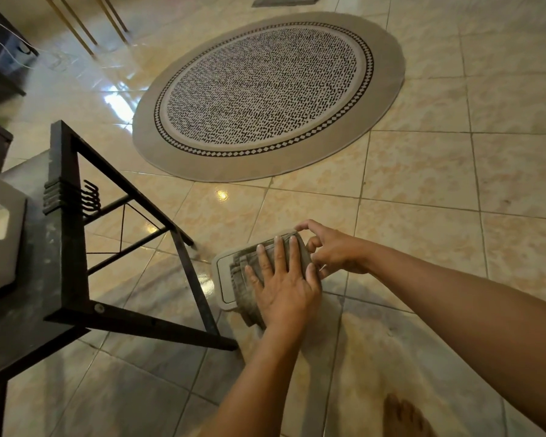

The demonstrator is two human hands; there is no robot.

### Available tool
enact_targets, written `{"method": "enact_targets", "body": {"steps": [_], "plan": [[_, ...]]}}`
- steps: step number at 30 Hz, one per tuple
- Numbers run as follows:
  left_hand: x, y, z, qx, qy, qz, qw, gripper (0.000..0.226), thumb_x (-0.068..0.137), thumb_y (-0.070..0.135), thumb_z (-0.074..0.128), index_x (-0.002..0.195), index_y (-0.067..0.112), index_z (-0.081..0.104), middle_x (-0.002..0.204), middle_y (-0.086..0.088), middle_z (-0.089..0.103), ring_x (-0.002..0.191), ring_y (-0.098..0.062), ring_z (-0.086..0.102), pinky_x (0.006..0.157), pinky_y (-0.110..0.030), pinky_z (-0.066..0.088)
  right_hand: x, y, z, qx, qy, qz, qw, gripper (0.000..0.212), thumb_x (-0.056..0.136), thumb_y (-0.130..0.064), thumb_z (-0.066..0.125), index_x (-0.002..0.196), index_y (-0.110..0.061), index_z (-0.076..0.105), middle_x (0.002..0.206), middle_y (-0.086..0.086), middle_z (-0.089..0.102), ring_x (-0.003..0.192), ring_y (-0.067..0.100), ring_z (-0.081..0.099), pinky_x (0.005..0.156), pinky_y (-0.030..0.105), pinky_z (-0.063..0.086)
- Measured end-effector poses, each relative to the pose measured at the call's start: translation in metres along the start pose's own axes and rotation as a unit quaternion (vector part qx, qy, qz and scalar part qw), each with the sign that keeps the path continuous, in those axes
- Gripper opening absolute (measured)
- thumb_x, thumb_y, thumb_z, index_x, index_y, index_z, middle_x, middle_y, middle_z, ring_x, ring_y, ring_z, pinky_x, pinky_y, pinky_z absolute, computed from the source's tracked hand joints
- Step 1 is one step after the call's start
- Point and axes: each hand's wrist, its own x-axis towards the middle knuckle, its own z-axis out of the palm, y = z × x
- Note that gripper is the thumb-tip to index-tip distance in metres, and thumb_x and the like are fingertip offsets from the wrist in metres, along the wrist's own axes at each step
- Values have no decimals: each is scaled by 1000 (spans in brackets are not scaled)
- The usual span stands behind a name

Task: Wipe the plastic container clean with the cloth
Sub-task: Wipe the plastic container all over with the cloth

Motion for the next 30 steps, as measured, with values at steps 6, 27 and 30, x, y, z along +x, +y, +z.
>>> {"method": "enact_targets", "body": {"steps": [6, 27, 30], "plan": [[-5, -54, 2, 16, 29, 2, 999, 59, 104, 49, 9, 151, 39, -26, 161, 9, -31, 145, -20, -35, 120, -52, -16, -1, 0, 1, 10, -3, -9, 1000, 68, 92, 10, 55, 143, -29, 33, 94, 11, 52, 78, 22, 64, 66, 36, 62], [33, -35, -4, 21, 46, 54, 997, 57, 104, 48, 9, 154, 39, -17, 163, 9, -24, 148, -22, -29, 120, -53, -13, 2, 0, 6, 3, 7, -10, 1000, 68, 90, 15, 51, 140, -28, 34, 91, 15, 47, 78, 27, 58, 71, 45, 63], [30, -64, -12, -10, 56, -23, 998, 59, 102, 50, 11, 156, 41, -12, 164, 4, -22, 147, -24, -29, 118, -54, -18, 5, 0, 8, 3, 17, -12, 1000, 66, 91, 12, 53, 140, -27, 34, 89, 12, 45, 78, 25, 59, 63, 35, 61]]}}
